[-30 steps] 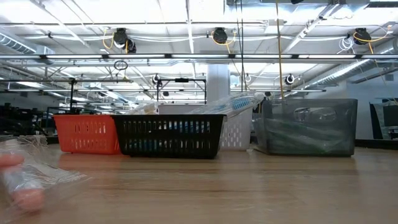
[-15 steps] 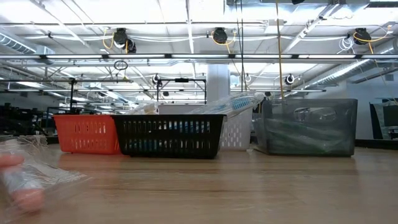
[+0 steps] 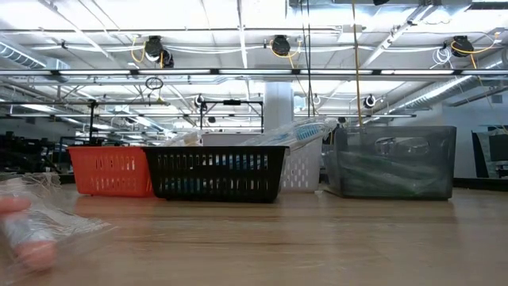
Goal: Pick & Place Toothbrushes
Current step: Put the purple toothbrush into the white basket
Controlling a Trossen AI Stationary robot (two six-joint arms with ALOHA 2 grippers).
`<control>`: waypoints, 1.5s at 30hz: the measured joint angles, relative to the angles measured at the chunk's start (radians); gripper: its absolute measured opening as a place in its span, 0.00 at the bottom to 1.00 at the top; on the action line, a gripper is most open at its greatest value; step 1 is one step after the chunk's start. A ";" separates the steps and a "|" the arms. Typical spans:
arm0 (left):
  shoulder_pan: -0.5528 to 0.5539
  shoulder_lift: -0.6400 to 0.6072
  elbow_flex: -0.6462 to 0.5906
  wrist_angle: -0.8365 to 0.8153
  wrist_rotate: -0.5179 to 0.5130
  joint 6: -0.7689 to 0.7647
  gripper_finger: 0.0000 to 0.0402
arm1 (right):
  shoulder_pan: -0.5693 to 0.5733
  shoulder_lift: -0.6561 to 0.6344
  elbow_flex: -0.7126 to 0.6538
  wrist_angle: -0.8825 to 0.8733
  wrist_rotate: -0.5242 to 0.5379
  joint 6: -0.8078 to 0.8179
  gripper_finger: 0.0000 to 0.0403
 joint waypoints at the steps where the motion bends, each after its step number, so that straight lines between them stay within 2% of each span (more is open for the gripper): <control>1: 0.000 0.003 0.000 -0.002 0.000 -0.001 0.18 | 0.000 0.000 0.000 0.000 0.000 0.000 0.21; 15: 0.000 0.003 0.000 -0.047 -0.028 -0.004 0.18 | 0.000 0.000 0.000 0.001 0.000 0.000 0.21; 27: 0.001 0.009 -0.026 -0.040 -0.009 -0.005 0.18 | 0.000 0.000 0.000 0.001 0.000 0.000 0.21; 31: 0.005 0.009 -0.041 -0.037 -0.010 -0.006 0.25 | 0.000 0.000 0.000 0.000 0.000 0.008 0.21; 35: 0.023 0.009 -0.063 -0.016 -0.019 -0.005 0.38 | 0.000 0.000 0.000 0.000 0.000 0.008 0.21; 39: 0.035 0.007 -0.100 0.082 -0.019 -0.005 0.51 | 0.000 0.000 0.000 0.000 0.000 0.008 0.21; 42: 0.035 0.001 -0.141 0.152 -0.019 -0.010 0.55 | 0.000 0.000 0.000 0.000 0.000 0.008 0.21; 45: 0.035 0.000 -0.162 0.161 -0.019 -0.034 0.55 | 0.000 0.000 0.000 0.000 0.000 0.008 0.21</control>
